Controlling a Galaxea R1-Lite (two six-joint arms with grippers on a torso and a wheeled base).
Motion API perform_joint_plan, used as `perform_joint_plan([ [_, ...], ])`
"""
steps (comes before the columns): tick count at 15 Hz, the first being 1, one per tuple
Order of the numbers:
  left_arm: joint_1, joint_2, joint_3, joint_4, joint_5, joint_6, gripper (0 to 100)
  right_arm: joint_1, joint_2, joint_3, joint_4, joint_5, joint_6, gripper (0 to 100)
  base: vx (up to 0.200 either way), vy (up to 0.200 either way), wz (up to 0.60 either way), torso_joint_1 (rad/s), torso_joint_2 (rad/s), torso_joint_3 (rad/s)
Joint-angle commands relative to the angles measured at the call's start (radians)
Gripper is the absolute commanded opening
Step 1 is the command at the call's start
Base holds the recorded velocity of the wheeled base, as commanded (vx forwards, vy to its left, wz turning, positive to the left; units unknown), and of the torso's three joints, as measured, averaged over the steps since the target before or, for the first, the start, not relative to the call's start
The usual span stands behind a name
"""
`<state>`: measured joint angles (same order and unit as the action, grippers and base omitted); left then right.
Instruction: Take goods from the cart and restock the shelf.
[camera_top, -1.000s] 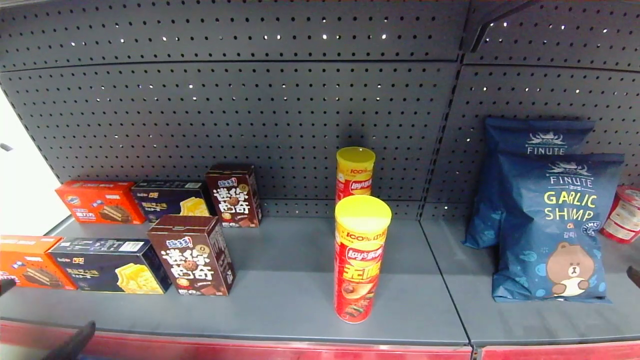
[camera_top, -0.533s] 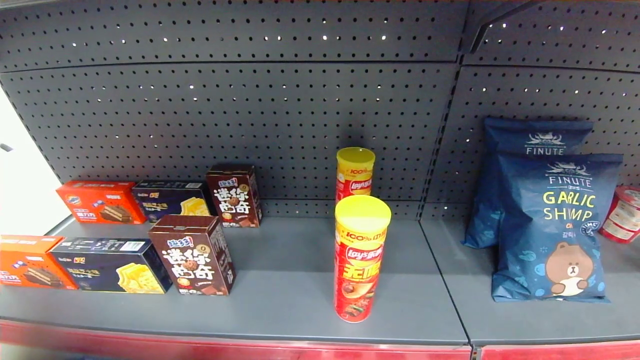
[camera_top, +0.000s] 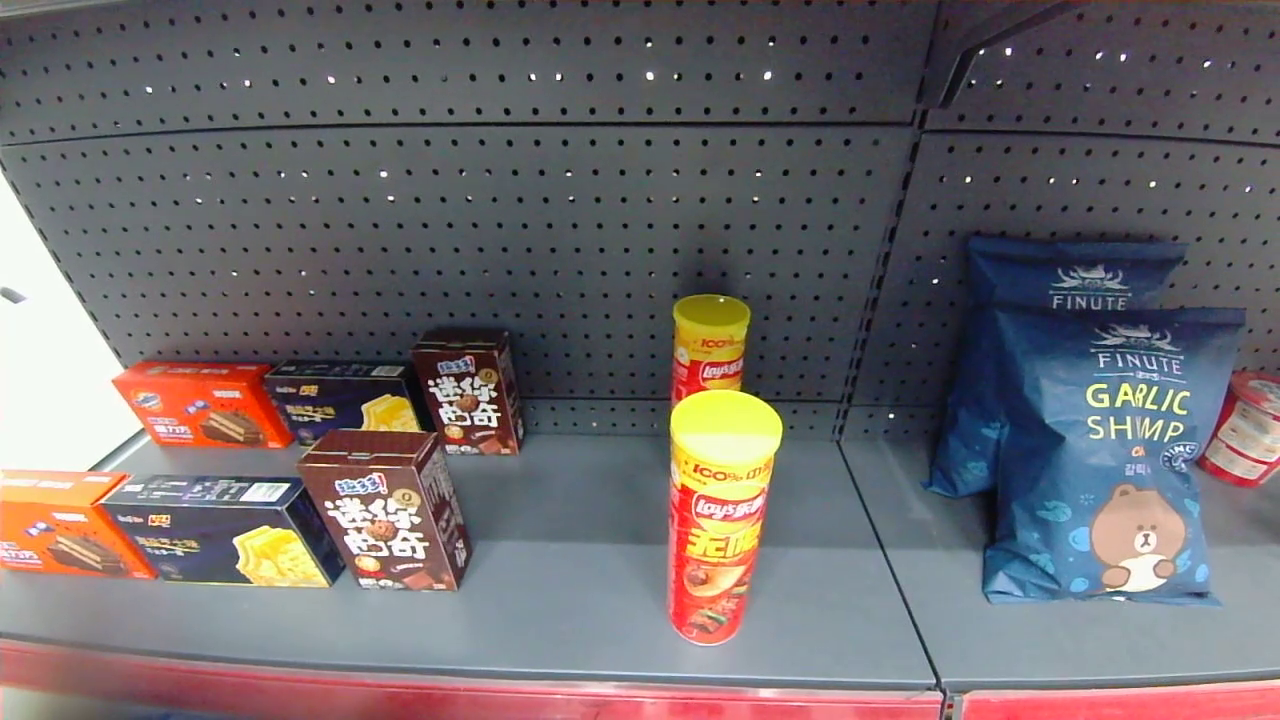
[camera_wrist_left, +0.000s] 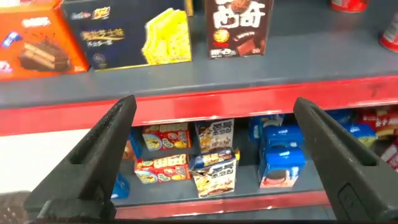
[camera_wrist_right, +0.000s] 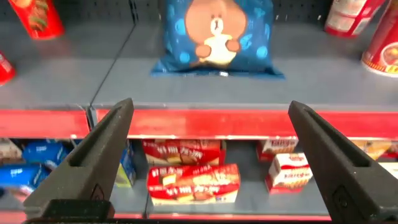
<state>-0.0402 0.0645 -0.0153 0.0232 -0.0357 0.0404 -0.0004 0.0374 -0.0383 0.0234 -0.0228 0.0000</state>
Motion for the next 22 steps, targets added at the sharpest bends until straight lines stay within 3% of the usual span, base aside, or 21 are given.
perform_joint_plan([
  [1, 0.000, 0.001, 0.008, 0.001, 0.004, -0.002, 100, 0.000, -0.037, 0.001, 0.000, 0.003, -0.003, 100, 0.000, 0.000, 0.00, 0.000, 0.00, 0.000],
  [22, 0.000, 0.001, 0.009, -0.003, 0.008, -0.008, 100, 0.000, -0.037, 0.001, 0.001, 0.014, -0.012, 100, 0.000, 0.000, -0.06, 0.000, 0.00, 0.000],
])
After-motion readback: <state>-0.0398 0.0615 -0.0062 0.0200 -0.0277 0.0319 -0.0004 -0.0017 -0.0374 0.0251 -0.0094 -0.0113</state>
